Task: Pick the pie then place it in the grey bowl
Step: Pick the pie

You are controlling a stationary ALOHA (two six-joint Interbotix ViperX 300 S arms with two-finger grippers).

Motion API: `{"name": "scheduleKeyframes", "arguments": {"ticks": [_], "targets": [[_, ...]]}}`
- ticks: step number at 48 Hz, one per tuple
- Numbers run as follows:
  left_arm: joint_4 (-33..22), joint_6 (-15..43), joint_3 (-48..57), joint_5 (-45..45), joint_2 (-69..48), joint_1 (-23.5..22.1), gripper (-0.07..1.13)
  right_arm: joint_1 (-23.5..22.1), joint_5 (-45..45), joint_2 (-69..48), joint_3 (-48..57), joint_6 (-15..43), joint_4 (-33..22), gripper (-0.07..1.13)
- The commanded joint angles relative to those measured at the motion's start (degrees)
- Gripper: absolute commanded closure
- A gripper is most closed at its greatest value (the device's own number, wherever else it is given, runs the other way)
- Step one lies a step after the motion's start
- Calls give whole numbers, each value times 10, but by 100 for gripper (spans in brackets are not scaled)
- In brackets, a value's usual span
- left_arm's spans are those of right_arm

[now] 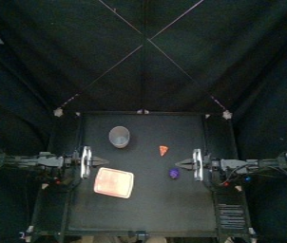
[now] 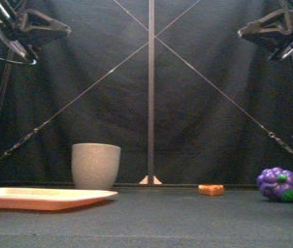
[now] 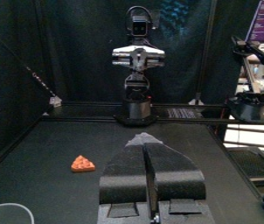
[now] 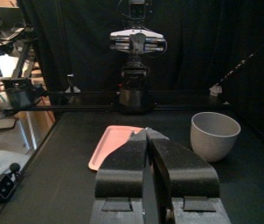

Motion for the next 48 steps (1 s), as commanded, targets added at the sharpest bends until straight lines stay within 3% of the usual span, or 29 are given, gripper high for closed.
{"name": "scheduleKeyframes", "arguments": {"ticks": [1,11,17,22,27,36,39,48], "targets": [[-4,-2,-11,-4,5,-1,102,-30,14,23,-8,4,7,96],[-4,-2,-1,-14,5,-1,102,-135,154,105,-50,-1,-8,96],[-4,-2,-1,-16,5,-1,102,-193,229,159,-99,-5,-54,90],[-4,0,-3,-16,5,-1,102,-216,265,188,-127,-5,-104,74],[-4,2,-3,-18,5,1,102,-233,266,214,-148,4,-139,46],[-4,2,-2,-33,5,14,102,-267,266,261,-171,6,-107,2],[-4,2,-1,-34,6,19,102,-272,266,280,-178,5,-93,-3],[-4,2,4,-34,5,25,102,-271,288,347,-210,3,-84,0]]}}
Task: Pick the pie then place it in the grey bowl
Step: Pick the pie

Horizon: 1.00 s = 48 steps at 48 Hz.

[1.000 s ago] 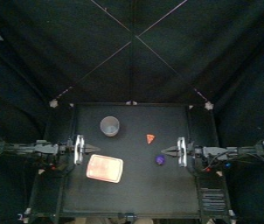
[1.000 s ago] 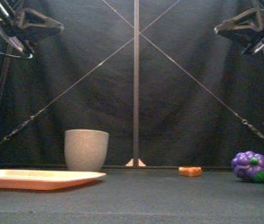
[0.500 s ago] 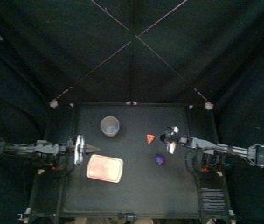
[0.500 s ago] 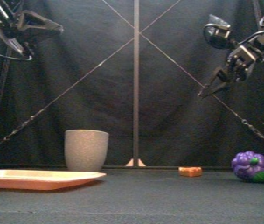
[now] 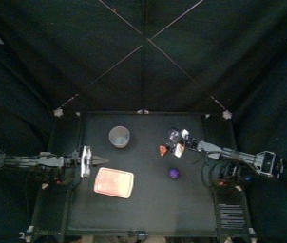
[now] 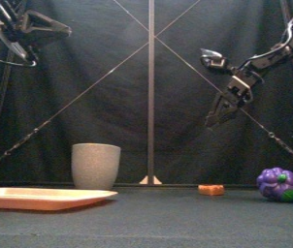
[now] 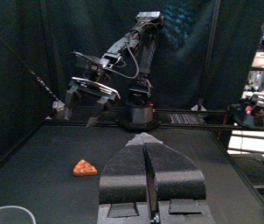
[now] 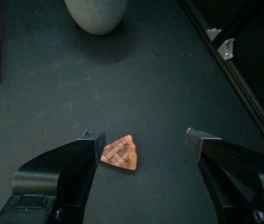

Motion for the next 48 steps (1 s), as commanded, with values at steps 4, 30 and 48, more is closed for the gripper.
{"name": "scheduleKeyframes", "arguments": {"ticks": [4,30,48], "targets": [[0,1,-2,-5,3,4,102,4,48,54,-52,3,11,0],[2,2,18,-7,3,21,102,1,309,230,-212,18,148,0],[1,1,30,-7,3,34,102,-12,312,304,-241,109,82,0]]}}
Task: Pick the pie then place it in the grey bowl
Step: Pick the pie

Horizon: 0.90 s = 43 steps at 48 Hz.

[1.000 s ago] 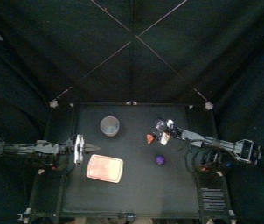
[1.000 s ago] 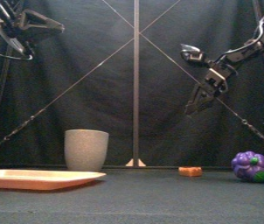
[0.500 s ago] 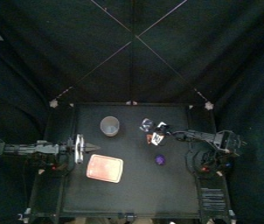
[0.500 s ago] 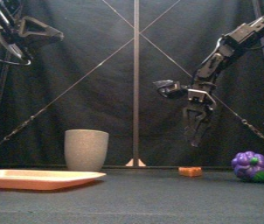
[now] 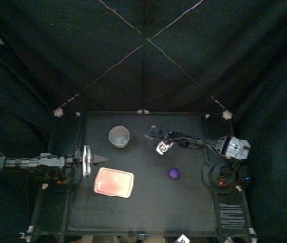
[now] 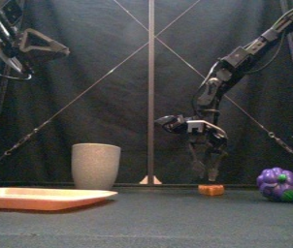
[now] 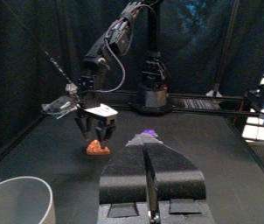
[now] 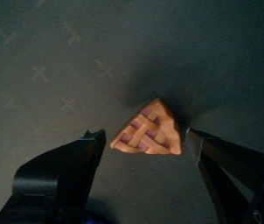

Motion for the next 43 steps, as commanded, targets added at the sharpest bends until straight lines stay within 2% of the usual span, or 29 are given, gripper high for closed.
{"name": "scheduleKeyframes", "arguments": {"ticks": [1,10,34,43], "targets": [[1,1,-7,-5,3,2,102,-1,0,-7,-10,25,-39,0],[-1,1,-4,-4,3,4,102,-1,6,-2,-4,65,-76,0],[-2,0,-2,-5,3,12,102,-4,-40,11,21,74,18,0],[-2,-1,-2,-5,3,13,102,-3,-57,29,20,74,22,0]]}}
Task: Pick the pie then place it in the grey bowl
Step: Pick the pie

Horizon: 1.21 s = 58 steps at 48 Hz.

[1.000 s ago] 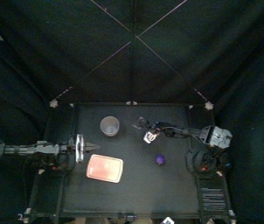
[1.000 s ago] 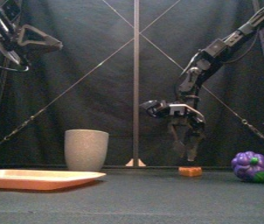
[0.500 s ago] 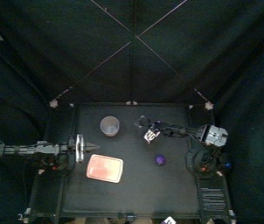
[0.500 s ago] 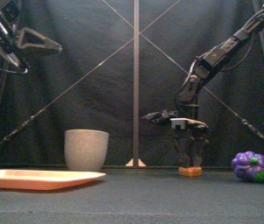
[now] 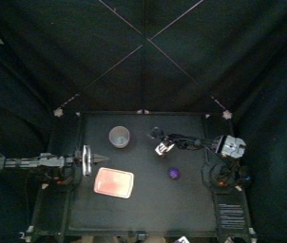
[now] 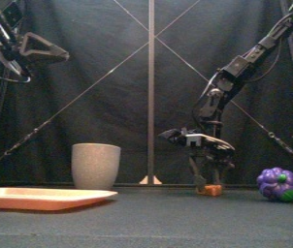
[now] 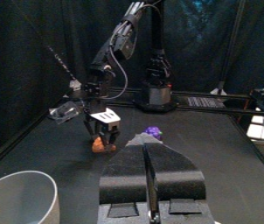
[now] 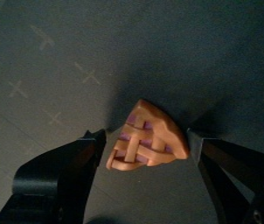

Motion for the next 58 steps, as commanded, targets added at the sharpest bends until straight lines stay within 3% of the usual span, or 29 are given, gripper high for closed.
{"name": "scheduleKeyframes", "arguments": {"ticks": [1,47,58], "targets": [[0,0,-8,-5,3,3,102,-1,-8,0,-6,-1,1,0],[0,-1,-5,-5,2,3,102,18,42,-24,-23,-1,-39,2],[0,-1,-4,-5,2,3,102,21,41,-22,-30,-2,-45,23]]}}
